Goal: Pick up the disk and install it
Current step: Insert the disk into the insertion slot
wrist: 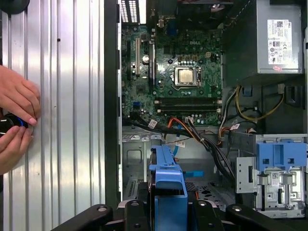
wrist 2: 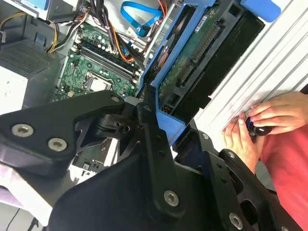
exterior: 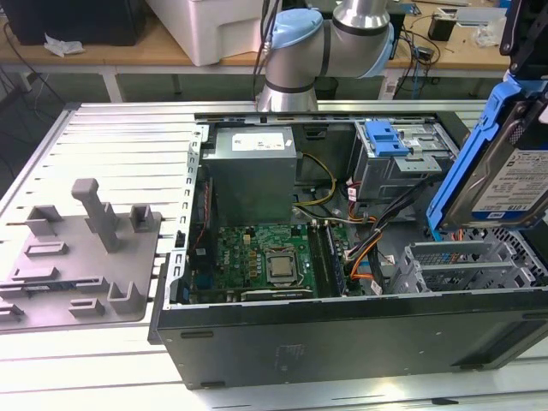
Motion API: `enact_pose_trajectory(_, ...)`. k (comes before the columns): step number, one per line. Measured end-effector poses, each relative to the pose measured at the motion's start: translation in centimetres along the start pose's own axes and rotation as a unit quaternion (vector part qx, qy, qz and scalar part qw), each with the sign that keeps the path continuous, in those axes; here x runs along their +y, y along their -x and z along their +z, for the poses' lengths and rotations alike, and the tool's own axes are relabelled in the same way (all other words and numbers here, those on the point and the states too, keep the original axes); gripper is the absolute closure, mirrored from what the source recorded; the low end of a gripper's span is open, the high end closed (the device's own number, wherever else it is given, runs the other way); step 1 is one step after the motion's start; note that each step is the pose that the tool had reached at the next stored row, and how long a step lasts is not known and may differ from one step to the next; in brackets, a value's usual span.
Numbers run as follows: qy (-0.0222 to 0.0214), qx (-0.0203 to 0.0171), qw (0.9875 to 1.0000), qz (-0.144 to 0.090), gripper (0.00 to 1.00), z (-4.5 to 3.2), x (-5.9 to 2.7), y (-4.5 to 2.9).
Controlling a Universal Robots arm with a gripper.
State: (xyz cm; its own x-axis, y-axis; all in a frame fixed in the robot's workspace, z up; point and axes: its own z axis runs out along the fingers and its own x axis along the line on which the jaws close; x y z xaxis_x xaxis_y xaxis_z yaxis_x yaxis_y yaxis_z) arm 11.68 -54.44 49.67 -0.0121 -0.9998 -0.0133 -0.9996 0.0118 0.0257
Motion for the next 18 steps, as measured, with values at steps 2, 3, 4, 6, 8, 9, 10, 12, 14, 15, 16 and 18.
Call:
enact_pose_trajectory(2, 0.0, 0.0, 1.0, 0.002, 0.63, 0.1, -0.02, 0.0)
enact_pose_trajectory(3, 0.0, 0.0, 1.0, 0.002, 0.63, 0.14, -0.03, 0.0)
enact_pose_trajectory(4, 0.0, 0.0, 1.0, 0.003, 0.63, 0.2, -0.04, 0.0)
enact_pose_trajectory(6, -0.0001, -0.0001, 1.0, 0.003, 0.63, 0.31, -0.05, 0.0)
enact_pose_trajectory(8, 0.0, -0.0001, 1.0, 0.003, 0.63, 0.45, -0.06, 0.0)
enact_pose_trajectory(9, -0.0001, -0.0001, 1.0, 0.003, 0.63, 0.51, -0.06, 0.0)
enact_pose_trajectory(10, -0.0001, -0.0001, 1.0, 0.003, 0.63, 0.58, -0.06, -0.01)
enact_pose_trajectory(12, 0.0, -0.0001, 1.0, 0.003, 0.63, 0.7, -0.07, -0.01)
enact_pose_trajectory(14, 0.0, -0.0001, 1.0, 0.003, 0.63, 0.93, -0.08, 0.0)
enact_pose_trajectory(15, -0.0001, 0.0, 1.0, 0.003, 0.63, 1.03, -0.08, 0.01)
enact_pose_trajectory(16, -0.0001, -0.0001, 1.0, 0.003, 0.63, 1.13, -0.08, 0.02)
enact_pose_trajectory(18, 0.0, 0.0, 1.0, 0.003, 0.63, 1.21, -0.08, 0.04)
